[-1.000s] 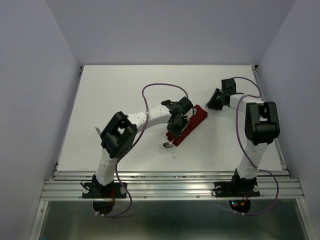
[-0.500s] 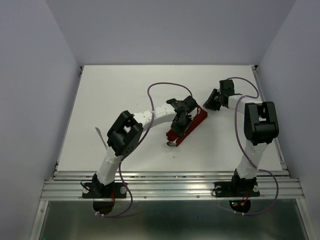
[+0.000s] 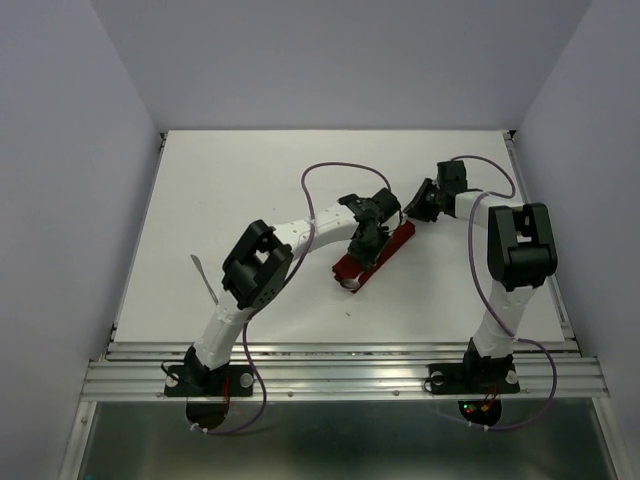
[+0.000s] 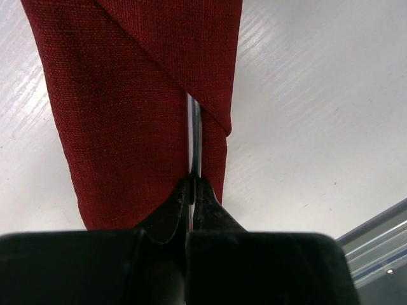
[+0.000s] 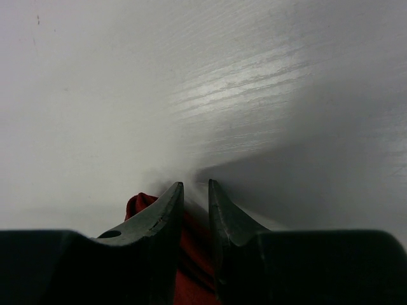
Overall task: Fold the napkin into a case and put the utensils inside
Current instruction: Insert the spoon into the folded napkin.
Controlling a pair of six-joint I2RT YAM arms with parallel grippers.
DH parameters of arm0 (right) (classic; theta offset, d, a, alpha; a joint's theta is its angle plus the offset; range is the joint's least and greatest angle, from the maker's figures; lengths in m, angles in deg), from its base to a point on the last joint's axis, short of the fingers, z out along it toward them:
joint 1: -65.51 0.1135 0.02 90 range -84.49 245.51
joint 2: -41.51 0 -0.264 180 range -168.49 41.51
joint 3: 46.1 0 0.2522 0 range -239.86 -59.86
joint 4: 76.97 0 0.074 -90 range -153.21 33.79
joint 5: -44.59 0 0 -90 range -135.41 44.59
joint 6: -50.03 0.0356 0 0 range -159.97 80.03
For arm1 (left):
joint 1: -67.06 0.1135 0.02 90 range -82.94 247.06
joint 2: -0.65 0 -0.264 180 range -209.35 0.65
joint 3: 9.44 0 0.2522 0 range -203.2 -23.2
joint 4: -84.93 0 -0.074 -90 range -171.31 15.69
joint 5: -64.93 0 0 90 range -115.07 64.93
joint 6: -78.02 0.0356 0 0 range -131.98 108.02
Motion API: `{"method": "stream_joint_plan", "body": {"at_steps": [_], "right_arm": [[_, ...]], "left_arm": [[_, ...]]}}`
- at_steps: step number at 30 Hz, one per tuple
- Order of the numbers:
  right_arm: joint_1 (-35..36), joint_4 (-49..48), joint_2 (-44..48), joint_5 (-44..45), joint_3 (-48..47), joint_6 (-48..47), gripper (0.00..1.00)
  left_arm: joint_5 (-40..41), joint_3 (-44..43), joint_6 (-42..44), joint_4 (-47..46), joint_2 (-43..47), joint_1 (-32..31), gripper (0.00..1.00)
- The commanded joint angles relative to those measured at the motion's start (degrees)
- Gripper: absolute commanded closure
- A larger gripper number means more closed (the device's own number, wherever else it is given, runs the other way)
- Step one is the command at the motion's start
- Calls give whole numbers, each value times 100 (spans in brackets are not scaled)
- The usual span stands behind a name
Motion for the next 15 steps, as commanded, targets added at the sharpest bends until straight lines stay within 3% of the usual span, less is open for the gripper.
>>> {"method": "stream_joint_plan", "body": {"at_steps": [1,15], "right_arm": [[98,71,89,52,109,37,72],[151,71,27,78,127,54,72]], "left_arm": [[-173,-346,113,45,20,-26,100],[-234,-847,236,142,-305,-26,100]]}}
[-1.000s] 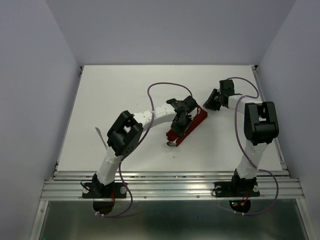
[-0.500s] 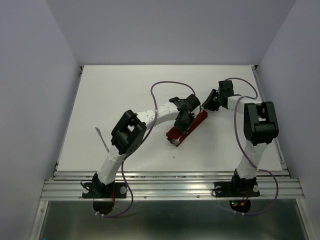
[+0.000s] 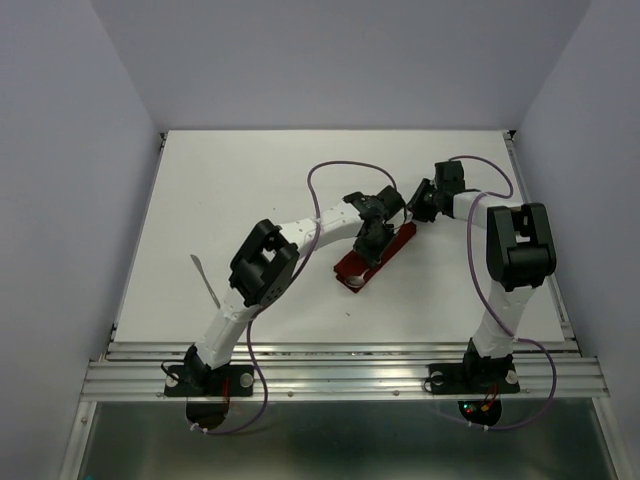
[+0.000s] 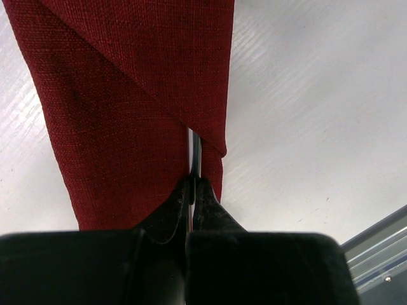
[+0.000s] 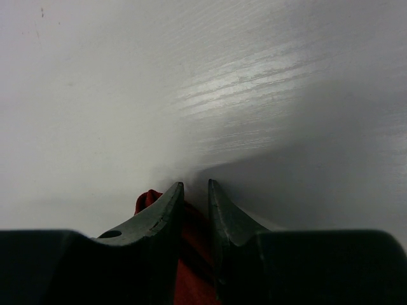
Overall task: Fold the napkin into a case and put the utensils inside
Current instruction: Insert the spoon into the folded napkin.
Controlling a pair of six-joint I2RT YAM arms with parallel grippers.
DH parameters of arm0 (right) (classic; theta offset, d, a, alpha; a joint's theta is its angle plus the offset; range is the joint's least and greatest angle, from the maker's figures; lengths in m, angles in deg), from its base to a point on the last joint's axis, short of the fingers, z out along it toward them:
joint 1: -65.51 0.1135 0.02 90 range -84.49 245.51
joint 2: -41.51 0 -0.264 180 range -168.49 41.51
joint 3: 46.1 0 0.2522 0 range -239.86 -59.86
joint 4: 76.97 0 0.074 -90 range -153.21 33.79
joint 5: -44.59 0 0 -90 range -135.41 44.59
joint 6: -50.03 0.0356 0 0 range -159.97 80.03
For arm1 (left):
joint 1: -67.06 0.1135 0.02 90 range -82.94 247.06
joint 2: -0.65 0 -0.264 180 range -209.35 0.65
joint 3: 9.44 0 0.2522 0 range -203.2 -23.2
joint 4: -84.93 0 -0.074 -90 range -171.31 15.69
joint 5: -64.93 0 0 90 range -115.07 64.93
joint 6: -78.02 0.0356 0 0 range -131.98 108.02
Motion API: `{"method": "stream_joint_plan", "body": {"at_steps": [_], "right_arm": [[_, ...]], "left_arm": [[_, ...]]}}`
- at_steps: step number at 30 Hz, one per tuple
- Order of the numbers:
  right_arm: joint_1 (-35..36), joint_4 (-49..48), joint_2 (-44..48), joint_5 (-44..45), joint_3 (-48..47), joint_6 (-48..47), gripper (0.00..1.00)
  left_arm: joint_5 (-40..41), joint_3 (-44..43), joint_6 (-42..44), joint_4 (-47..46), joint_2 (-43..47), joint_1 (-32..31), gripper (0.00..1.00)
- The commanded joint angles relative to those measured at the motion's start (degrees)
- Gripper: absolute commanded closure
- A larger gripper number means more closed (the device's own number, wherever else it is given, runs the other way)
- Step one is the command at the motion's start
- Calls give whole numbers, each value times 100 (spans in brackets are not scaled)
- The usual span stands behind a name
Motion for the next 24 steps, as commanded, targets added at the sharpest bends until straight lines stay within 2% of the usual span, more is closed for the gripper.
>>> {"method": "stream_joint_plan", "body": {"at_steps": [1,24], "right_arm": [[70,110,27,78,107,2,72],[175,110,-34,104,81,46,72]], "left_arm": [[-112,-408,124,124,3,-26,100],[-217,-891,177,195,-375,-26,100]]}}
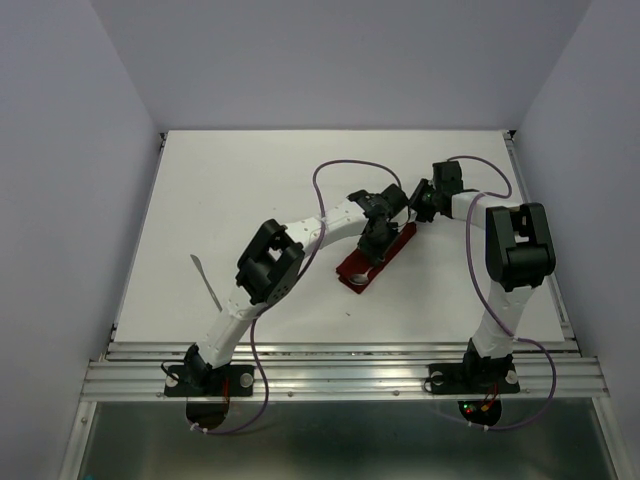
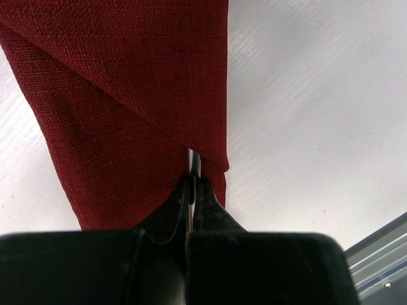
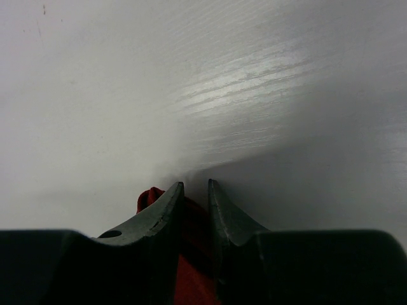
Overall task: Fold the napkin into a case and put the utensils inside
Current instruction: Insert the spoon into the folded napkin.
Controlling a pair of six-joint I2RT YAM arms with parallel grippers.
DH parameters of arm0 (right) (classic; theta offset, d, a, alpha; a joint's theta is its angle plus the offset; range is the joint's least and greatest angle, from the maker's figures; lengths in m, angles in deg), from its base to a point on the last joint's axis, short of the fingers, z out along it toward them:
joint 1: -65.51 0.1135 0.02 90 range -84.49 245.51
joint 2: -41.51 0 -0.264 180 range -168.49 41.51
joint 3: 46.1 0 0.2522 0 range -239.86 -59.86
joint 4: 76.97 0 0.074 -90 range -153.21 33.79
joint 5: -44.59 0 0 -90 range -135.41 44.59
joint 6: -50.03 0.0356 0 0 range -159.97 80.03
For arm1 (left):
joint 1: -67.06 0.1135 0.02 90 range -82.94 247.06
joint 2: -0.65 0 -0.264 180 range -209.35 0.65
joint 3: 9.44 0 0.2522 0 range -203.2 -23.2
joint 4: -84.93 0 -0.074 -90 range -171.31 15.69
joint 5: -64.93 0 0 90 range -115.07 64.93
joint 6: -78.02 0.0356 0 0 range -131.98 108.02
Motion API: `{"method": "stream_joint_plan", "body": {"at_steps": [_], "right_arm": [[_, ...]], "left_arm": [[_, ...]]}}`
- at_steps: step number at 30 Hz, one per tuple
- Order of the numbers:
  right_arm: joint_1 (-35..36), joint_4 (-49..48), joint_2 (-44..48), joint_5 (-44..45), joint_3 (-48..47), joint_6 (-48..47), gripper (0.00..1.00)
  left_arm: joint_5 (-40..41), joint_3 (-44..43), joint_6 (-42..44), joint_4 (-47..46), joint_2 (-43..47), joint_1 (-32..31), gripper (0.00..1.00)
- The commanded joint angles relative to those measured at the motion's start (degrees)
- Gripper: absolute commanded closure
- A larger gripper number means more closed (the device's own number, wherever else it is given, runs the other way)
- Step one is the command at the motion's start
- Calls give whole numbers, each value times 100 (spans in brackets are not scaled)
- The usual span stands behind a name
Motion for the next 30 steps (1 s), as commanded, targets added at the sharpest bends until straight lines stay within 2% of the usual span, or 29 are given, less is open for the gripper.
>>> {"method": "stream_joint_plan", "body": {"at_steps": [1,24,27,28,30], "right_arm": [[105,119,-26,111,81,-17,72],[158,93,-34,111,72,18,72],[158,101,-43,111,55,35,72],[158,93,-43,120,54,27,72],[158,101,-43,137,54,27,72]], "left_arm": [[-169,-342,59,7,34,-26,100],[-266,-738,-46,138,-159,-26,99],[-327,-747,-82,191,-133,-26,86],[-354,-738,-73,191,-116,-26,77],[-380,-721,-73,191,-63,-26,69]]}}
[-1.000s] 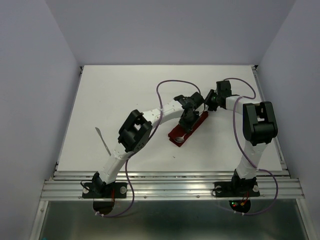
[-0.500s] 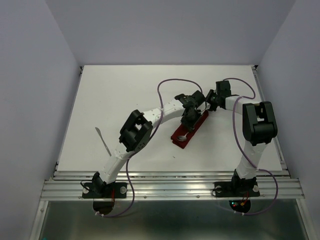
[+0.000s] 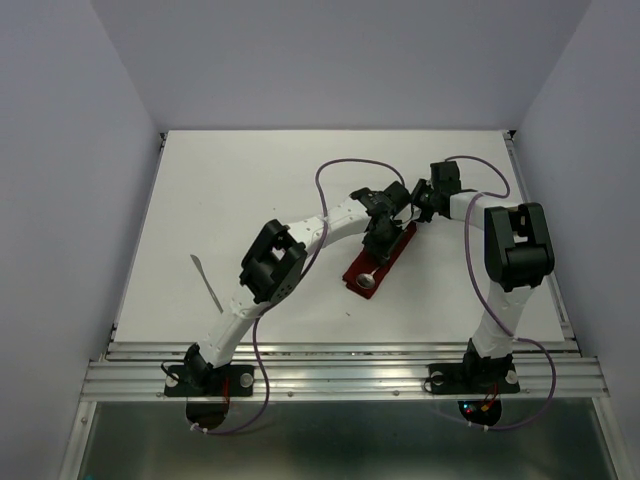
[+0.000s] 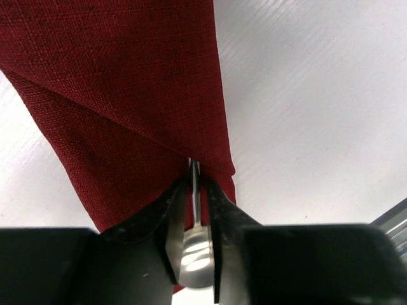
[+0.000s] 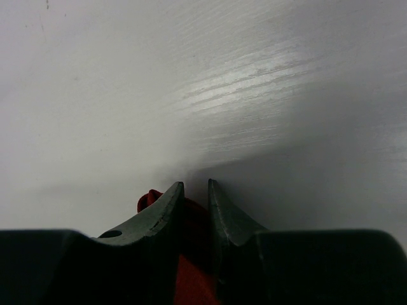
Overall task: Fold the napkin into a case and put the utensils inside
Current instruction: Insert the spoon into the folded napkin.
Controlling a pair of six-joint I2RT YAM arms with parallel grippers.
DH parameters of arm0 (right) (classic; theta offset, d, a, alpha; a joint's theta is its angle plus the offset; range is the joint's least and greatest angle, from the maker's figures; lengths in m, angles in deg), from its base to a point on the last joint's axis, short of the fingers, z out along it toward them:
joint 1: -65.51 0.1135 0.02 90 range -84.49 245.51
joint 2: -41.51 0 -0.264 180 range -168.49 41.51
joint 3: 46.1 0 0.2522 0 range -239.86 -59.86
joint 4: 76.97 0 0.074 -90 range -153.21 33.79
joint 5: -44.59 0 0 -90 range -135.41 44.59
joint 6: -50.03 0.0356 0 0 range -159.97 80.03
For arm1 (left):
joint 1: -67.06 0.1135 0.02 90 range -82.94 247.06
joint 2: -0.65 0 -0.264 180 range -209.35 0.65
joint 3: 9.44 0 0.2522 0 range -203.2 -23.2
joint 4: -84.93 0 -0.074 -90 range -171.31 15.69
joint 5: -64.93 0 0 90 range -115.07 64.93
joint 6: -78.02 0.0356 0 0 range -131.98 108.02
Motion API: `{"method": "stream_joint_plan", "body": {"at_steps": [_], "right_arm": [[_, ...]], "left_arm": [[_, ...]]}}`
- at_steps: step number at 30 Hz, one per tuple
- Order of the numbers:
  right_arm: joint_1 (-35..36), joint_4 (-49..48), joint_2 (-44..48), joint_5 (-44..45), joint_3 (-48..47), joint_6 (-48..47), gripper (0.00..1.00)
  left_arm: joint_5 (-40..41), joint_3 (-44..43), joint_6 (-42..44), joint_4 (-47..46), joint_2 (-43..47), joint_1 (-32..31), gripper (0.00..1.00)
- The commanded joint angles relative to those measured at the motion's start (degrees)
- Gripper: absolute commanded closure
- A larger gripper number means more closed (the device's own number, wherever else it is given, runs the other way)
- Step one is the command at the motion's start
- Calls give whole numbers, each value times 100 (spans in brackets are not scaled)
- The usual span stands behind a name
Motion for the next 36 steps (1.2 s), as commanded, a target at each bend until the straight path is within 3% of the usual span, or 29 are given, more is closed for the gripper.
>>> {"method": "stream_joint_plan", "body": {"at_steps": [1,3,9,19,26,30,32,33,36], "right_arm": [[86,110,-34,144,63,0,72],[86,128,1,161,81,0,72],[86,242,377,538,204,-35,66],[86,576,1590,1602,722,-105,45],[86,839,2337,1744,942,-70,44],[156,822,2804,1498,1328,-96,51],[209,866,2962,1515,1512,-44,63],[270,892,3111,1541,1714,-9,71],[332,918,3200,1594,2118,35,83]], "left_arm": [[-168,-270,-9,121,189,-35,68],[-168,-244,-1,139,259,-26,67],[-46,-25,26,165,557,-27,52],[69,1196,-80,-265,1647,96,54],[-27,2120,-132,-783,2166,316,67],[-177,2471,-176,-1082,2237,562,88],[-221,2612,-220,-1196,2237,711,100],[-212,2708,-255,-1241,2245,764,100],[-177,2893,-448,-1416,2368,1036,100]]}}
